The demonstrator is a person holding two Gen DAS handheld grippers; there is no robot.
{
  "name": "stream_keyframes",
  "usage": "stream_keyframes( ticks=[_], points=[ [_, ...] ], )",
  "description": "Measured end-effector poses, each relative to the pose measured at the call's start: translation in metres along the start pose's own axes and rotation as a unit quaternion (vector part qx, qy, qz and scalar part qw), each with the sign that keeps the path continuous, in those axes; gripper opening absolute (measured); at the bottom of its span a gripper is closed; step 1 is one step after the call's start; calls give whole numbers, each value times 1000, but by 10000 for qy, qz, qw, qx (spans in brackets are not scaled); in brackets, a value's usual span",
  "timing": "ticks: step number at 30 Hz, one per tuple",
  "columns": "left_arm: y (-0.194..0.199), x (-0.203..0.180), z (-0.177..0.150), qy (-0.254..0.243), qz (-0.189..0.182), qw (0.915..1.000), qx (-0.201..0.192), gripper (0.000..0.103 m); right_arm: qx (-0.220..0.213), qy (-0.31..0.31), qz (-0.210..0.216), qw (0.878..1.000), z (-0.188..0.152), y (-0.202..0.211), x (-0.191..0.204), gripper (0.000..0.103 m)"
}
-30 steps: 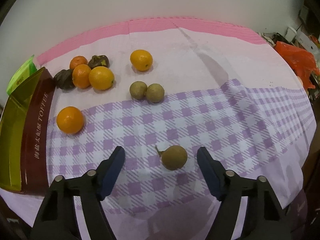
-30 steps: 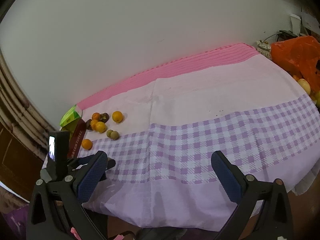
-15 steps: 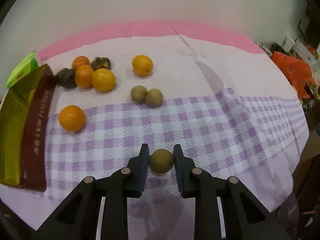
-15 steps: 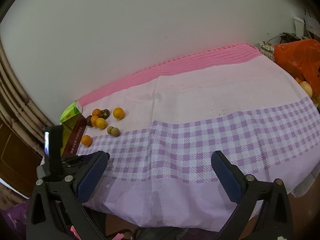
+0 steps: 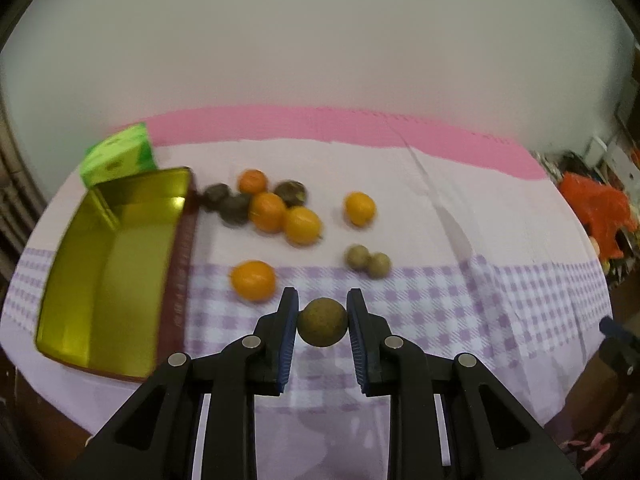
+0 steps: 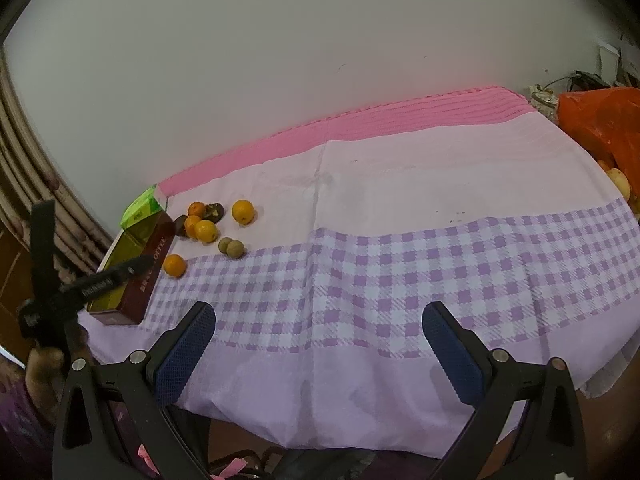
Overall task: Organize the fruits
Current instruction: 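Carry the brown fruit over the tin and open the left gripper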
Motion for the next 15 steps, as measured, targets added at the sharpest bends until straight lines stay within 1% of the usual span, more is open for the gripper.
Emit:
stream_keyframes(
  ticks=[8, 15],
  points=[
    [8, 53, 3, 213, 524, 9984, -19, 26, 89, 164, 41, 9998, -6, -4, 9, 103],
    [9, 88, 4, 139, 962, 9953, -1, 26, 235, 170, 22, 9996, -13, -10, 10, 103]
  ],
)
Point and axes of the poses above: each gripper's, at about its wrist camera, not at the fingertips, and y roughly against the way its jaws point, x to its left, z to its top, the point moved 8 cm from there along -y, roughly the way its jaws point, and after that the axes turned 10 degrees about -y, right-handed, at the moved point
